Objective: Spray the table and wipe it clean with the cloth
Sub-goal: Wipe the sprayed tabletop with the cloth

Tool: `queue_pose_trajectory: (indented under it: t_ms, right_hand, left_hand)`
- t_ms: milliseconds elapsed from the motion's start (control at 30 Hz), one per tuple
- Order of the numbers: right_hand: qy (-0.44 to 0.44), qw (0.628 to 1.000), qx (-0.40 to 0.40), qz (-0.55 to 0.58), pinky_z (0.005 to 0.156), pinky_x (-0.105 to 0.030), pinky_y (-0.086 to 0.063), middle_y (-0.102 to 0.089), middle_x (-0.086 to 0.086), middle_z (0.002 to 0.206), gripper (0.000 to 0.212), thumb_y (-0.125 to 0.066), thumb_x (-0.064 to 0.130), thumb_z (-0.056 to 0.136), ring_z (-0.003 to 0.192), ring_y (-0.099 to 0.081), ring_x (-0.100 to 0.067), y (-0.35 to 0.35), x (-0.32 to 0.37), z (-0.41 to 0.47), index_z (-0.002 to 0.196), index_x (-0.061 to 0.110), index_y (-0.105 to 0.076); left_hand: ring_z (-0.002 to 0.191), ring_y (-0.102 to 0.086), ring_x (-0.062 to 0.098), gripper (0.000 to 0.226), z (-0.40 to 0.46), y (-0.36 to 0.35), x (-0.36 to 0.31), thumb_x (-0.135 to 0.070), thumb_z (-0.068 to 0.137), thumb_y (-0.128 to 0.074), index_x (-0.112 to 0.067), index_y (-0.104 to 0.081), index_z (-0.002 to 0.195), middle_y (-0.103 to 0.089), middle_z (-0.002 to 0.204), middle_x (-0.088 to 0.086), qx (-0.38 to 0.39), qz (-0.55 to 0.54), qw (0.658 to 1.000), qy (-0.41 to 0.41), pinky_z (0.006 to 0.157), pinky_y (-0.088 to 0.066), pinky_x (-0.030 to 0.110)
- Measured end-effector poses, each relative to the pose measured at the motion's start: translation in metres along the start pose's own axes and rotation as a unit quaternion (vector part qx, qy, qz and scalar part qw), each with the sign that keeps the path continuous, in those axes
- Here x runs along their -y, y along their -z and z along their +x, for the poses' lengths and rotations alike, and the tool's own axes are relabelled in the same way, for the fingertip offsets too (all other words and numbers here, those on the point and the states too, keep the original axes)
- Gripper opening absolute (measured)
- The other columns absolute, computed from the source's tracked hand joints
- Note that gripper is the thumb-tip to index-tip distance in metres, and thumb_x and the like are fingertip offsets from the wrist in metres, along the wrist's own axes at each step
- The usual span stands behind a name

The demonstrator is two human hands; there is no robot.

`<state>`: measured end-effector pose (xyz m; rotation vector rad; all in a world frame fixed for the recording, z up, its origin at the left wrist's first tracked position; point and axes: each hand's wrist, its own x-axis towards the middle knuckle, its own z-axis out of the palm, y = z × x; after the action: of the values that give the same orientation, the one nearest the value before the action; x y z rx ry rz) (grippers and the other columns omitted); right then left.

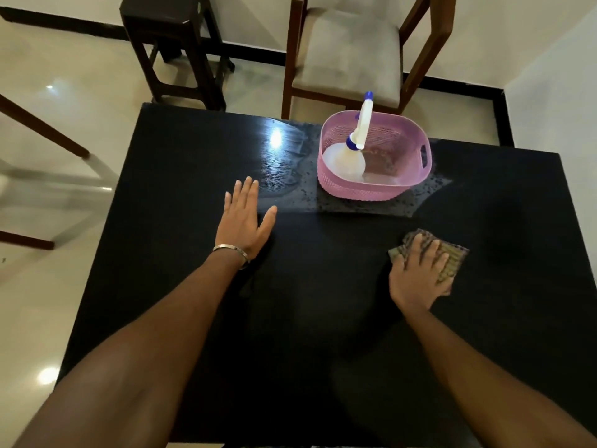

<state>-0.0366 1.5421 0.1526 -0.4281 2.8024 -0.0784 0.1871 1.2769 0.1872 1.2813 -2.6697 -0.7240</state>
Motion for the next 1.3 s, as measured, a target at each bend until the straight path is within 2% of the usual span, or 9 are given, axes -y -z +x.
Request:
queue_pose_trajectory:
  t_ms: [100, 200, 400, 533, 600, 733, 933, 1100, 1300]
  right_hand:
    - [0.116, 0.993, 0.001, -0.024, 0.117, -0.064, 0.0, 0.0, -0.001, 0.169, 0.068, -0.04, 0.044, 0.098, 0.154, 0.002, -0.029, -0.022, 0.065, -0.052, 0.159, 0.038, -0.009]
    - [0.259, 0.965, 0.032, -0.034, 0.117, -0.066, 0.0, -0.005, 0.002, 0.168, 0.067, -0.037, 0.047, 0.096, 0.155, -0.001, -0.028, -0.046, 0.127, -0.112, 0.158, 0.041, -0.012]
    - [0.541, 0.828, 0.149, -0.012, 0.115, -0.071, -0.013, -0.022, 0.003, 0.162, 0.052, -0.037, 0.049, 0.096, 0.153, -0.008, -0.031, -0.088, 0.194, -0.21, 0.147, 0.037, -0.033]
    - [0.624, 0.766, 0.147, -0.051, 0.119, -0.063, 0.0, -0.026, 0.002, 0.163, 0.051, -0.032, 0.051, 0.1, 0.153, -0.009, -0.028, -0.086, 0.192, -0.194, 0.15, 0.039, -0.031]
    - [0.615, 0.776, 0.117, -0.076, 0.12, -0.06, 0.003, -0.022, 0.003, 0.165, 0.053, -0.03, 0.052, 0.101, 0.154, -0.006, -0.024, -0.079, 0.185, -0.165, 0.153, 0.043, -0.027]
    - [0.529, 0.843, 0.058, -0.082, 0.119, -0.06, -0.006, -0.012, 0.006, 0.168, 0.059, -0.036, 0.051, 0.098, 0.155, -0.006, -0.022, -0.055, 0.2, -0.099, 0.156, 0.044, -0.023]
    - [0.391, 0.914, 0.077, -0.081, 0.117, -0.06, 0.01, 0.012, 0.008, 0.168, 0.061, -0.024, 0.053, 0.102, 0.154, 0.011, -0.023, -0.032, 0.285, 0.0, 0.156, 0.046, 0.002]
    - [0.368, 0.923, 0.077, -0.084, 0.117, -0.06, 0.011, 0.014, 0.005, 0.167, 0.062, -0.022, 0.052, 0.102, 0.154, 0.014, -0.025, -0.03, 0.286, -0.009, 0.157, 0.043, 0.006]
    - [0.439, 0.892, 0.06, -0.085, 0.119, -0.059, 0.003, 0.004, 0.007, 0.168, 0.064, -0.028, 0.052, 0.1, 0.155, 0.008, -0.023, -0.043, 0.193, -0.087, 0.157, 0.045, -0.003]
  left_hand:
    - [0.149, 0.003, 0.02, 0.073, -0.004, 0.008, 0.018, -0.055, 0.095, -0.02, -0.011, -0.011, 0.153, -0.007, 0.162, 0.005, -0.005, 0.004, 1.0, 0.008, 0.121, 0.002, 0.04]
    - [0.149, 0.004, 0.021, 0.071, -0.013, 0.015, 0.031, -0.051, 0.097, -0.026, -0.01, -0.012, 0.153, -0.007, 0.162, 0.006, -0.007, 0.007, 1.0, 0.015, 0.121, 0.002, 0.041]
    - [0.149, 0.006, 0.019, 0.073, -0.034, 0.023, 0.054, -0.054, 0.096, -0.023, -0.011, -0.007, 0.153, -0.003, 0.162, 0.006, 0.014, 0.024, 0.999, 0.031, 0.121, 0.004, 0.04]
    - [0.149, 0.006, 0.019, 0.073, -0.038, 0.025, 0.062, -0.054, 0.096, -0.021, -0.011, -0.007, 0.153, -0.003, 0.162, 0.005, 0.012, 0.023, 0.999, 0.038, 0.121, 0.003, 0.04]
    - [0.149, 0.007, 0.019, 0.073, -0.038, 0.027, 0.064, -0.053, 0.096, -0.023, -0.01, -0.007, 0.153, -0.003, 0.162, 0.006, 0.009, 0.015, 0.999, 0.035, 0.121, 0.004, 0.04]
    - [0.149, 0.006, 0.019, 0.074, -0.039, 0.035, 0.068, -0.056, 0.096, -0.023, -0.011, -0.009, 0.153, -0.004, 0.162, 0.005, -0.011, 0.016, 0.999, 0.025, 0.121, 0.004, 0.039]
    - [0.149, 0.006, 0.018, 0.077, -0.026, 0.041, 0.078, -0.06, 0.093, -0.017, -0.014, -0.009, 0.153, -0.005, 0.162, 0.003, -0.018, 0.035, 0.999, 0.024, 0.121, 0.003, 0.038]
    - [0.149, 0.006, 0.017, 0.076, -0.023, 0.034, 0.078, -0.059, 0.093, -0.018, -0.014, -0.009, 0.153, -0.005, 0.162, 0.003, -0.014, 0.026, 0.999, 0.023, 0.12, 0.004, 0.037]
    - [0.148, 0.009, 0.017, 0.078, -0.025, 0.027, 0.062, -0.059, 0.093, -0.018, -0.011, -0.007, 0.153, -0.002, 0.162, 0.003, 0.003, 0.002, 1.0, 0.004, 0.121, 0.003, 0.039]
